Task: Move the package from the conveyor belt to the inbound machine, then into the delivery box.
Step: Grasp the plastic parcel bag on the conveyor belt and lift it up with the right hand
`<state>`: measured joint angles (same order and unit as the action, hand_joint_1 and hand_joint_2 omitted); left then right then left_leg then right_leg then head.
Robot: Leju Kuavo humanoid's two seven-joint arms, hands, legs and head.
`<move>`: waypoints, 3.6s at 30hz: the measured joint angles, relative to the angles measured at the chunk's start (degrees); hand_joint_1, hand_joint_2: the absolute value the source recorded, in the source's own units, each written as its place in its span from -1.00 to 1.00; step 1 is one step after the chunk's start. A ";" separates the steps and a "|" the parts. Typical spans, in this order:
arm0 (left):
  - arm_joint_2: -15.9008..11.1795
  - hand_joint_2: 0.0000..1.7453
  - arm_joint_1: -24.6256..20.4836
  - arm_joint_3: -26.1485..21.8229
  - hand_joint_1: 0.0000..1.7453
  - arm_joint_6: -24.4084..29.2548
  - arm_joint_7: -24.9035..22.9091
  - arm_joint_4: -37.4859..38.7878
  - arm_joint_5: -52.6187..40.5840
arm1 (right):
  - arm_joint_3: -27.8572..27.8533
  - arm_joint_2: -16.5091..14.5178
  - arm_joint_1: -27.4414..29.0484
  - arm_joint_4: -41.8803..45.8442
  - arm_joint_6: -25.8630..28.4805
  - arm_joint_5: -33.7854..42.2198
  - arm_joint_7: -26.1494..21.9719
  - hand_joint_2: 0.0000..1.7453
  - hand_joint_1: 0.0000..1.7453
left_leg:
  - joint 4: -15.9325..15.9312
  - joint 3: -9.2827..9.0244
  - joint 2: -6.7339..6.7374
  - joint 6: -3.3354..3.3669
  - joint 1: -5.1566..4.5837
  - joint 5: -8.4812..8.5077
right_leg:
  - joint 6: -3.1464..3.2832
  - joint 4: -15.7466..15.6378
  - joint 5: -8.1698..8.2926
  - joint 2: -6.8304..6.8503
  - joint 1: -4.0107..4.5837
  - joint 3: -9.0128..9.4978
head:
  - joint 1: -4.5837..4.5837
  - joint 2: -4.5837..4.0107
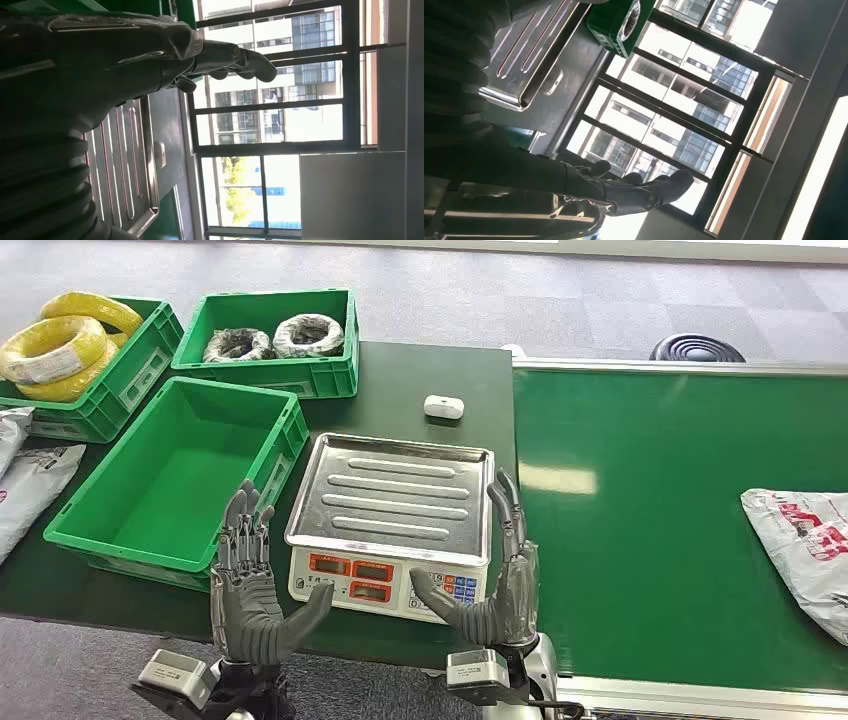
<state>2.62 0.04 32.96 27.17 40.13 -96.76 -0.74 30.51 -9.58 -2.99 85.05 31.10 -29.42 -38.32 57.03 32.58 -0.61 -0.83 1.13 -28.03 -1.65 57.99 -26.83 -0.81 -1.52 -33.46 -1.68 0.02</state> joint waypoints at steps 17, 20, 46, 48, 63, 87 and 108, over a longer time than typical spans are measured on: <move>0.61 1.00 0.00 -0.09 -1.00 -0.93 0.00 0.17 -0.10 | -0.77 -0.15 -0.58 0.62 1.15 -6.62 4.14 1.00 -1.00 | 0.00 0.00 0.00 0.00 0.00 0.00 | 0.00 0.00 0.00 0.00 0.00 0.01 | -0.01 0.00; 1.22 1.00 -0.58 -0.53 -1.00 -1.64 0.00 1.00 0.43 | -1.53 -0.09 -2.36 1.01 1.98 -14.04 8.52 1.00 -1.00 | 0.01 -0.01 0.00 0.00 0.00 0.01 | 0.00 0.00 0.01 0.00 0.00 0.02 | -0.01 0.00; 4.45 1.00 -0.44 -6.67 -1.00 -6.09 0.00 4.48 1.79 | -26.39 16.96 -30.36 -15.87 -6.28 -57.41 37.27 1.00 -1.00 | 0.12 -0.03 -0.15 0.11 -0.08 0.09 | -0.06 -0.01 0.06 0.15 -0.10 0.20 | 0.01 0.00; 4.46 1.00 -0.23 -7.07 -1.00 -6.15 0.00 4.48 1.79 | -27.22 18.71 -32.52 -19.69 -6.10 -57.40 36.92 1.00 -1.00 | 0.14 -0.02 -0.17 0.12 -0.09 0.08 | -0.07 -0.01 0.07 0.16 -0.11 0.21 | -0.01 0.00; 4.78 1.00 0.06 -8.00 -1.00 -6.26 0.00 4.55 1.85 | -28.03 22.87 -36.12 -30.16 -7.19 -57.39 39.30 1.00 -1.00 | 0.15 0.00 -0.20 0.12 -0.09 0.07 | -0.06 -0.02 0.06 0.20 -0.10 0.10 | -0.06 0.00; 3.66 1.00 3.44 -13.74 -1.00 -6.50 0.00 4.94 1.93 | -45.16 38.39 -33.41 -65.70 -36.91 -44.80 39.38 1.00 -1.00 | 0.20 0.19 -0.69 0.32 -0.15 -0.01 | -0.21 -0.09 -0.04 0.72 -0.14 0.22 | 0.10 0.00; 3.67 1.00 3.48 -15.58 -1.00 -6.09 0.00 4.94 1.92 | -48.23 36.52 -32.73 -65.99 -40.54 -42.81 34.56 1.00 -1.00 | 0.21 0.16 -0.67 0.32 -0.15 0.00 | -0.21 -0.09 -0.04 0.70 -0.15 0.24 | 0.10 0.00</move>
<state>6.29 3.52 17.38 21.08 40.13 -91.82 1.18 -17.72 26.93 -35.72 19.06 -9.44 -72.23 -3.75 57.24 32.74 -1.28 -0.51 0.98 -28.03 -1.86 57.90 -26.87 -0.12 -1.67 -33.22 -1.58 0.02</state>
